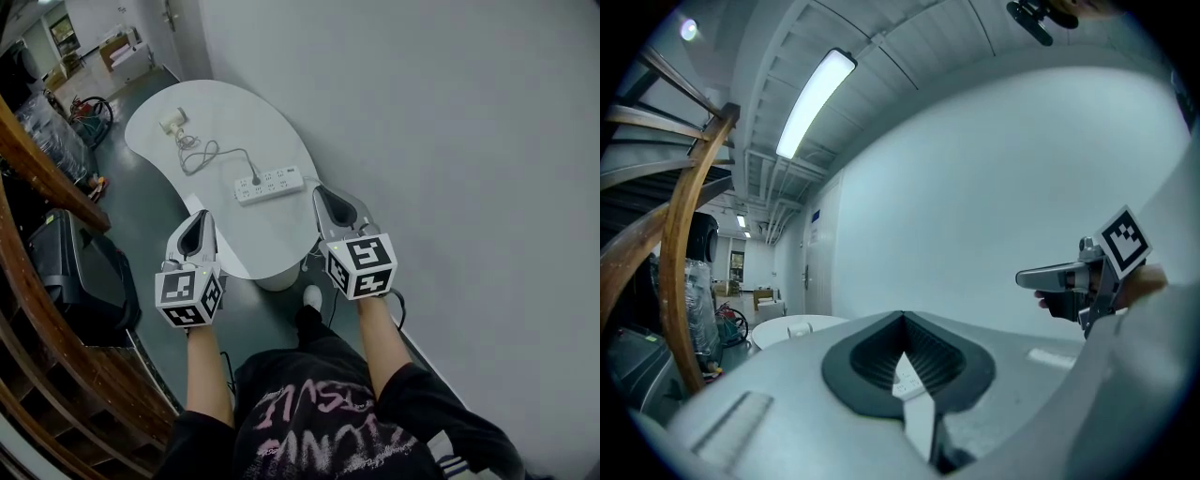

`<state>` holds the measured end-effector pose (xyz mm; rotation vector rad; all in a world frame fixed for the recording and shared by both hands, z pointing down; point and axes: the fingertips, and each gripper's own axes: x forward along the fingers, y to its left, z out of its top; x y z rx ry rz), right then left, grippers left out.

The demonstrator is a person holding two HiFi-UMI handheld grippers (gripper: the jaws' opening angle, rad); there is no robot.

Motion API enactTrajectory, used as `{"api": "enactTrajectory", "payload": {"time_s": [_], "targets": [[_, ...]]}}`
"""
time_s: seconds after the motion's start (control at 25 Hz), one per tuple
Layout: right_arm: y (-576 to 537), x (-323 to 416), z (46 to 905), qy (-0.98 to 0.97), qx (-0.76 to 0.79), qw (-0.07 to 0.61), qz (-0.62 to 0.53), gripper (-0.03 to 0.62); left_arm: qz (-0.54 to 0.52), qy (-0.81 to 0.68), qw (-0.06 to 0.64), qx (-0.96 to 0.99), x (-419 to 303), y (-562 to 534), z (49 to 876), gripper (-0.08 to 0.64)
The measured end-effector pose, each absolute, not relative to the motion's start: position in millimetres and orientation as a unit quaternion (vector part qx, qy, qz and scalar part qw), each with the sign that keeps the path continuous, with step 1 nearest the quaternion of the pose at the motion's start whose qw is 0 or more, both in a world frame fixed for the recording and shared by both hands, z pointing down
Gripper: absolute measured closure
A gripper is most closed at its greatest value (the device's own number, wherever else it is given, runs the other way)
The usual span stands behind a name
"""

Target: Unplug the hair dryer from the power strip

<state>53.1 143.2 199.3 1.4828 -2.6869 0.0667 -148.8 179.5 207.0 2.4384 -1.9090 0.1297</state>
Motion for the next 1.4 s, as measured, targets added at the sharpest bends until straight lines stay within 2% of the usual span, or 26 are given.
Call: {"api": "enactTrajectory", "payload": {"time_s": [1.4], "targets": [[-43,39,300,-0.882,0.443,0.112,0.111,0.575,0.113,-0.607,0.121,0.777,-140,2,311,0.558]]}}
